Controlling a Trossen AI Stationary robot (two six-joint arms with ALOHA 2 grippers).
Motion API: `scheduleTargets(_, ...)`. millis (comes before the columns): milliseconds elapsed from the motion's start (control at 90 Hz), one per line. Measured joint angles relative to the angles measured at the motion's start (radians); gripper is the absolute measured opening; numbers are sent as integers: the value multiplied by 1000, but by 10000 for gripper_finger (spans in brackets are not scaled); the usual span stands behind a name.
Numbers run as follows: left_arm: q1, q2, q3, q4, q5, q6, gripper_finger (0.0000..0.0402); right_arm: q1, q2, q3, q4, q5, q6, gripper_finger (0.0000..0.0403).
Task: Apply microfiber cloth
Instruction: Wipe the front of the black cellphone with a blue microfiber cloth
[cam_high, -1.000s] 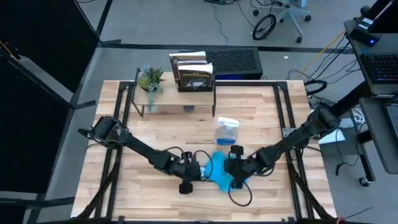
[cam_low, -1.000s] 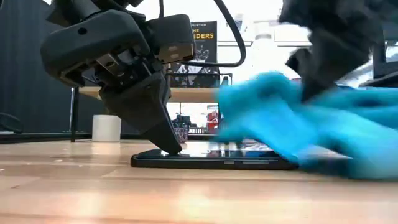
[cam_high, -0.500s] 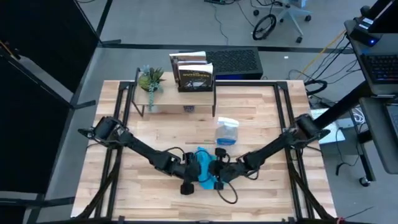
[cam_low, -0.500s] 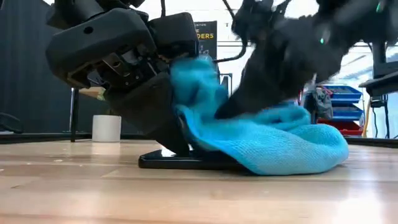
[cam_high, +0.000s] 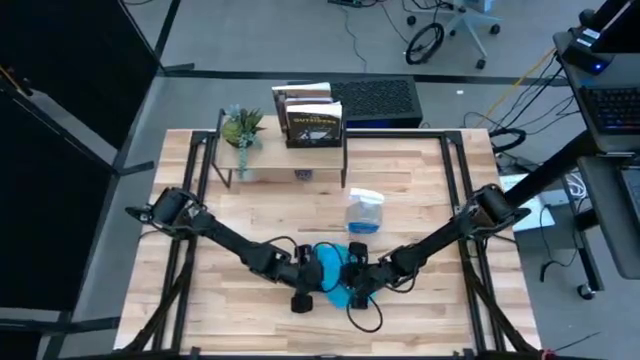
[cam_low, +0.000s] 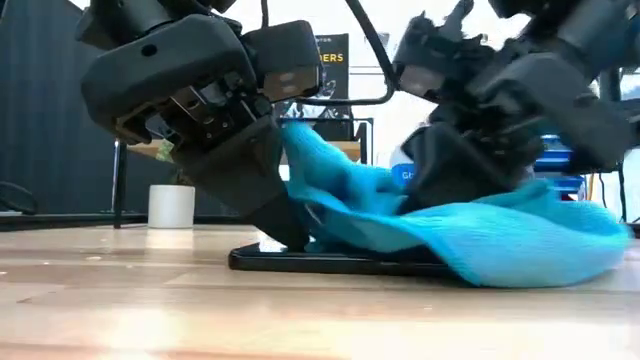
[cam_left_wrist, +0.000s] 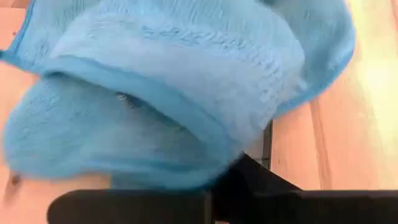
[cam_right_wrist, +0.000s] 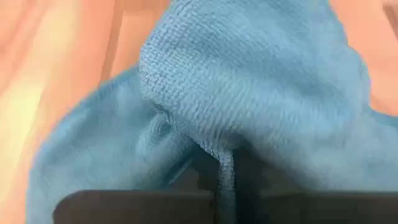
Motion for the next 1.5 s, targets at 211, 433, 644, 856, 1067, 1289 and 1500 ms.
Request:
scheduleTargets(211,0,0,0,-1,-1,-5,0,41,-104,-8,-244,-31,47,0)
scheduleTargets(433,0,0,0,-8,-5,-5,0,59,-230,-10,-430,-4,58,0)
scheduleTargets(644,0,0,-1,-6,-6,-5,0,54,-272,-6,-1,131,-97,0)
scheduleTargets(856,1,0,-1,-5,-6,-5,0,18,-93,-6,368,64,-228,0)
scheduleTargets(1067,1,0,-1,-5,-5,-6,0,-26,119,-5,521,43,-212,0)
scheduleTargets(1289,1,0,-1,-6,-5,-6,0,-34,133,4,400,-29,-111,0)
scheduleTargets(1500,1,0,0,7,-3,-5,0,31,71,8,129,-39,-16,0)
